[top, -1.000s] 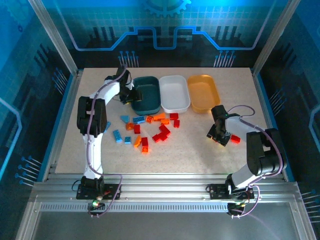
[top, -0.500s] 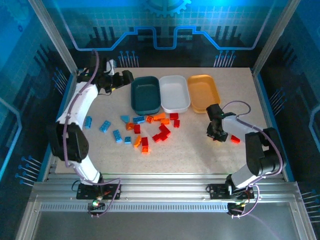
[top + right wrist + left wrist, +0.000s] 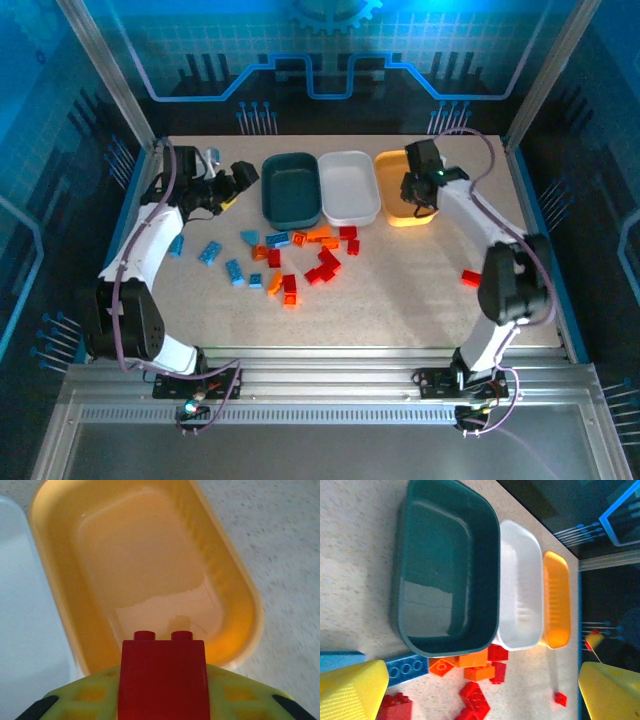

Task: Sort the legos into containers by color

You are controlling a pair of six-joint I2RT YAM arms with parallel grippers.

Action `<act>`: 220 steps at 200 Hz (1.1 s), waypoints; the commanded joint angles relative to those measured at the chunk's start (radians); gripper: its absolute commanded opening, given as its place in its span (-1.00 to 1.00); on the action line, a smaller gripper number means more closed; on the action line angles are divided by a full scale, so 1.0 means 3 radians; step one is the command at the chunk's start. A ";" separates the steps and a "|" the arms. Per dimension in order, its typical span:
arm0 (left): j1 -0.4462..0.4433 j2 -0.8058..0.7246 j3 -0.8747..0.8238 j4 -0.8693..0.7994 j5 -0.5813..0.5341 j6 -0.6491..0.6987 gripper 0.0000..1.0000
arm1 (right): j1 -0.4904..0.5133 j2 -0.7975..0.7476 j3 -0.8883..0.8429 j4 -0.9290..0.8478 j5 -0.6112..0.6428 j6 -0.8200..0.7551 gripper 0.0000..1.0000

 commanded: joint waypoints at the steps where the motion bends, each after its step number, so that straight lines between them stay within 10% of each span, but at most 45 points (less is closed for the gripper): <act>1: 0.0013 0.0062 -0.0077 0.0390 0.0321 -0.0234 0.98 | -0.0125 0.0501 0.0380 -0.0245 -0.0045 -0.0190 -0.32; 47: 0.0010 0.0216 -0.0136 0.0581 0.0493 -0.0373 0.98 | -0.0133 0.0820 0.0826 -0.0350 -0.0227 -0.0327 0.06; 100: 0.0018 0.0199 -0.0174 0.0699 0.0473 -0.0427 0.98 | 0.0093 -0.0008 0.0503 -0.0249 -0.0258 -0.0391 0.33; 151: 0.0290 0.0169 -0.0240 0.0325 -0.0040 -0.0573 0.98 | 0.1445 -0.0253 -0.0293 0.0073 -0.0399 -0.0060 0.27; 220: 0.0555 0.0152 -0.0359 0.0476 0.0008 -0.0798 0.98 | 0.2572 0.0856 0.0549 -0.0310 -0.0303 0.0130 0.22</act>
